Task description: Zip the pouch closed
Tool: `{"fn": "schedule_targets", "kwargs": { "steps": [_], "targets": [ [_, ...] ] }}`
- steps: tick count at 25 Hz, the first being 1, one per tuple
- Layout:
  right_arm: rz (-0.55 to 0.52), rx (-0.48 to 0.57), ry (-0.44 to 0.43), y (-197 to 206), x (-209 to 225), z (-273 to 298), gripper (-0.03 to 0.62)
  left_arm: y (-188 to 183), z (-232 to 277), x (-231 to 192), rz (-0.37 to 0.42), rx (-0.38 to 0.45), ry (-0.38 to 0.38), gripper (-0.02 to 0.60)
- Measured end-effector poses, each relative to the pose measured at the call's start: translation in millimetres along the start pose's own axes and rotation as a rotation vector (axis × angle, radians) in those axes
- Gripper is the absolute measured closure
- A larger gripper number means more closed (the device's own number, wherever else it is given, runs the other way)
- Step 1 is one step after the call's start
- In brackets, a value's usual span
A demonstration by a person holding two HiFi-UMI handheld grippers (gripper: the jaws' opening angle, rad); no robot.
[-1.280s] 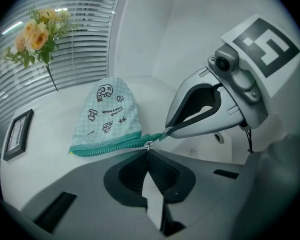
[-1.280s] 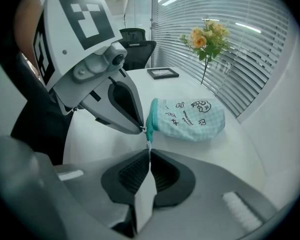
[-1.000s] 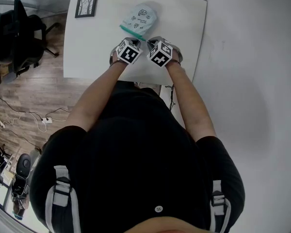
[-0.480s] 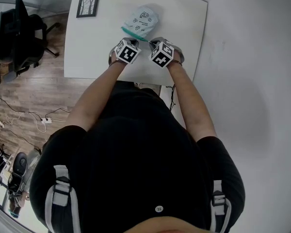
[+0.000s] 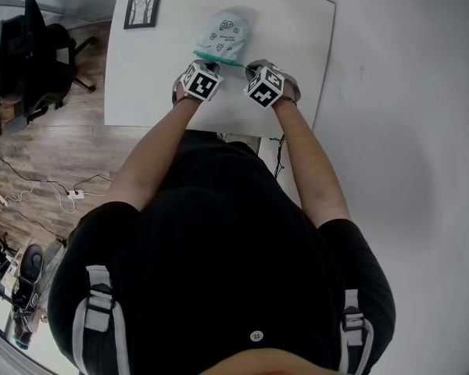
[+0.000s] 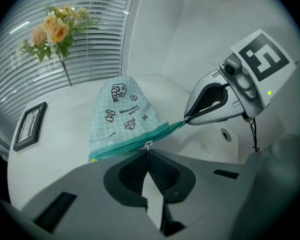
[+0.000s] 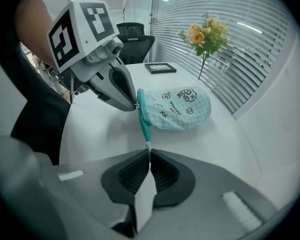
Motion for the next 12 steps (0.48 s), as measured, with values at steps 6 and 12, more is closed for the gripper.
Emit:
{"fn": "schedule_targets", "kwargs": {
  "steps": [6, 12],
  "targets": [
    [0.019, -0.003, 0.01, 8.2, 4.3, -3.1, 0.576, 0.3, -3.7, 0.9, -0.006, 0.008, 0.001, 0.574],
    [0.02, -0.015, 0.017, 9.9, 6.5, -1.7, 0.576, 4.0, -1.9, -8.7, -0.013, 0.003, -0.021, 0.574]
  ]
}}
Point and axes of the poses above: the fingertips, and each gripper's own axes: z forward along the fingers, x to its right, y out of its underside, the point moved 2 cm from there along -z, backward along the fingers, and after that the axes turned 5 degrees about -z, right-handed, at the moved point
